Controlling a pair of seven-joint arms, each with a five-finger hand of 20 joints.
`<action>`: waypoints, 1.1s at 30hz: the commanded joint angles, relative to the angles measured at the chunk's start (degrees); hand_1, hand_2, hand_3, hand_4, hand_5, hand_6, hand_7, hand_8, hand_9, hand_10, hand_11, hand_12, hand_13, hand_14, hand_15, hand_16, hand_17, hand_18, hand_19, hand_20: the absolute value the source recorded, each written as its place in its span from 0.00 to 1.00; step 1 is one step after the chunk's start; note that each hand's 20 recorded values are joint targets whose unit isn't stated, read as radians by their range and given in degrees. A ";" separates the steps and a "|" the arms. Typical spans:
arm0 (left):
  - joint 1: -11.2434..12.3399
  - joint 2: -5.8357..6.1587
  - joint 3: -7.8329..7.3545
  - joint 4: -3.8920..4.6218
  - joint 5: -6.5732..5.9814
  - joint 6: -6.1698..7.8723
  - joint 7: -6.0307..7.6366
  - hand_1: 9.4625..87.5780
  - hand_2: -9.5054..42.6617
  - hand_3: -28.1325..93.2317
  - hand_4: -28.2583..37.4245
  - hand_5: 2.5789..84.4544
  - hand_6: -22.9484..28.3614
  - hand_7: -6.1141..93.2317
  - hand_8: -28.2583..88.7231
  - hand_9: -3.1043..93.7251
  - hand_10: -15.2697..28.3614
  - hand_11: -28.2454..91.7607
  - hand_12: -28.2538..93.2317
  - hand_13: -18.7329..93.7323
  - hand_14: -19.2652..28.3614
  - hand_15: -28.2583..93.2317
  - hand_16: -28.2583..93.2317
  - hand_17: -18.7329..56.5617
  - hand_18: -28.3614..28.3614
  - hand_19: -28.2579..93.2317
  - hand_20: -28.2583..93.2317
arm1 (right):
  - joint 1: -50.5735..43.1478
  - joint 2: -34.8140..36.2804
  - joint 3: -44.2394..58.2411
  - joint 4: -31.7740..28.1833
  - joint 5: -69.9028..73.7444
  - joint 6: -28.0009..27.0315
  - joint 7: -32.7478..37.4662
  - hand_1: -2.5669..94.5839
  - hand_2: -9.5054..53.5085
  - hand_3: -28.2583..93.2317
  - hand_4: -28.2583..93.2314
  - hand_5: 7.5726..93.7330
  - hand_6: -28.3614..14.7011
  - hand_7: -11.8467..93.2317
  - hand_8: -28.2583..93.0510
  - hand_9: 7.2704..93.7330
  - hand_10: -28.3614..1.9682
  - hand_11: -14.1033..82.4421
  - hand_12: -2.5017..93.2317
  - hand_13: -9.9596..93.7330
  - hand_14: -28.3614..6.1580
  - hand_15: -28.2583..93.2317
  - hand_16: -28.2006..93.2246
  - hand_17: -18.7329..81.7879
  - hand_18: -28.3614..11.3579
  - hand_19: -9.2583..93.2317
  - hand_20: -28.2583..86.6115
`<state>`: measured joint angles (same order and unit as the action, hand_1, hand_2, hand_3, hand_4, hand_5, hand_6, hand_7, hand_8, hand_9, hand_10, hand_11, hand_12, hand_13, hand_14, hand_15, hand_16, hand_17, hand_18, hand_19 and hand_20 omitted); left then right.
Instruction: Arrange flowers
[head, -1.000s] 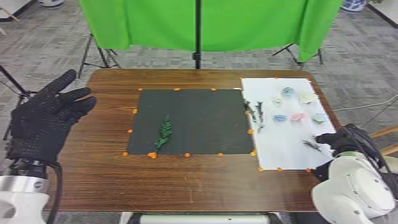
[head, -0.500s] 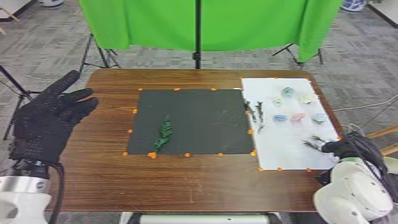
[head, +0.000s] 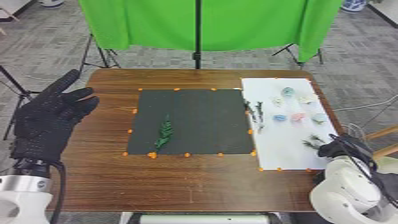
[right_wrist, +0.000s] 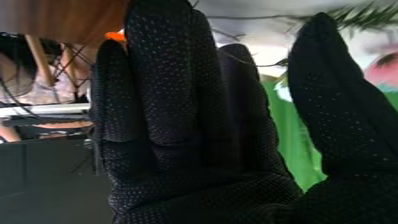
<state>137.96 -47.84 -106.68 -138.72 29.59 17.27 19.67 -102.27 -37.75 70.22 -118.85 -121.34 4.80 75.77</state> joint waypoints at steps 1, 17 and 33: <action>-0.25 0.00 0.50 0.57 -0.15 -0.23 -0.64 0.17 0.32 0.89 0.09 0.41 0.61 0.21 0.15 0.40 0.85 0.52 0.33 0.40 1.00 0.74 0.13 0.17 0.94 0.73 0.44 | 4.75 1.54 -5.73 2.43 -2.94 1.83 -0.17 0.48 0.00 0.81 0.03 0.68 0.65 0.23 0.13 0.83 0.41 0.40 0.18 0.86 0.49 0.67 0.35 0.69 0.23 1.00 0.24; 1.11 -0.15 -0.43 0.05 -0.30 0.28 0.10 0.17 0.32 0.89 0.09 0.41 0.61 0.21 0.15 0.40 0.85 0.52 0.33 0.40 1.00 0.74 0.13 0.17 0.94 0.73 0.44 | 11.75 5.20 -13.72 1.63 -10.86 9.12 -0.61 0.60 0.00 0.76 0.00 0.94 0.68 0.27 0.26 0.99 0.61 0.39 0.26 0.96 0.65 0.65 0.39 0.77 0.34 1.00 0.33; -0.76 0.63 -1.30 -0.48 0.41 0.84 -2.25 0.17 0.32 0.89 0.09 0.41 0.61 0.21 0.15 0.40 0.85 0.52 0.33 0.40 1.00 0.74 0.13 0.17 0.94 0.73 0.44 | 47.20 -8.13 -41.87 0.40 -4.76 8.93 -11.31 0.60 0.00 0.78 0.00 0.96 0.67 0.25 0.26 1.00 0.62 0.44 0.23 0.99 0.65 0.63 0.41 0.80 0.32 1.00 0.40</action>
<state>137.77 -47.77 -107.72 -138.74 29.70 17.34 18.81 -70.29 -35.31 35.59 -120.05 -129.23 13.94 68.67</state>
